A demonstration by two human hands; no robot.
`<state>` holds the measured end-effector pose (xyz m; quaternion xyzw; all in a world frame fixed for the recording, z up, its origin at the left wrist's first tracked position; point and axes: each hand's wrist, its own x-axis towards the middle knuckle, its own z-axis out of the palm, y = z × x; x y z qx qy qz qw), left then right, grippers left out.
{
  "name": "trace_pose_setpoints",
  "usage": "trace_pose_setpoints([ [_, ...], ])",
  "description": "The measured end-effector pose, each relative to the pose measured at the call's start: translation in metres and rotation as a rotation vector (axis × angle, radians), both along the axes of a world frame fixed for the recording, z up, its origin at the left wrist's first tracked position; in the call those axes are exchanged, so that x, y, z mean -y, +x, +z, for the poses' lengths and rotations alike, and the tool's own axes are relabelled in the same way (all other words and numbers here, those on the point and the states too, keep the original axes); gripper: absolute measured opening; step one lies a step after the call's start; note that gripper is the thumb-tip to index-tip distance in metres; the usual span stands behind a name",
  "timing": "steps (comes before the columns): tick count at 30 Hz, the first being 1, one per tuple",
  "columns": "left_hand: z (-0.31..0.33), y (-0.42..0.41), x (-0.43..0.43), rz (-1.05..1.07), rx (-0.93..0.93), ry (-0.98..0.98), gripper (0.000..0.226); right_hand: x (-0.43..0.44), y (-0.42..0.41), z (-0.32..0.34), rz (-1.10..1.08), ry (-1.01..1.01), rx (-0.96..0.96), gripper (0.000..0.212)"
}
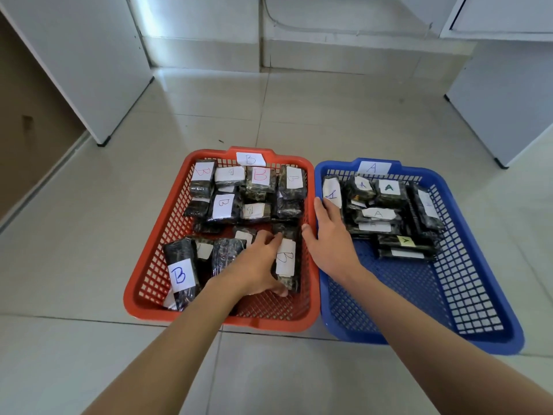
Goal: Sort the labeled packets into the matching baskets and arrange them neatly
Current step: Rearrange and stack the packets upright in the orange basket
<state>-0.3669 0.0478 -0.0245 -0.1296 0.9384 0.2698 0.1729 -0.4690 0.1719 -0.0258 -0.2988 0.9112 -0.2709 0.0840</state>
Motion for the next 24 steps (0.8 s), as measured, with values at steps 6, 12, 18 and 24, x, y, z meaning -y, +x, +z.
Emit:
trace_pose_setpoints([
  [6, -0.001, -0.008, 0.005, 0.032, -0.058, -0.038, 0.11, -0.001, 0.001, 0.003, 0.003, 0.024, -0.003, 0.062],
  [12, -0.002, -0.014, 0.006, 0.031, -0.096, -0.105, 0.102, 0.0, 0.003, 0.005, 0.005, 0.044, -0.007, 0.061],
  [18, -0.01, 0.0, -0.004, -0.053, -0.067, -0.164, 0.119, 0.001, 0.004, 0.006, 0.001, 0.058, -0.026, 0.061],
  [24, -0.012, -0.01, -0.005, -0.119, -0.136, -0.311, 0.101, 0.001, 0.004, 0.006, 0.003, 0.071, -0.031, 0.06],
])
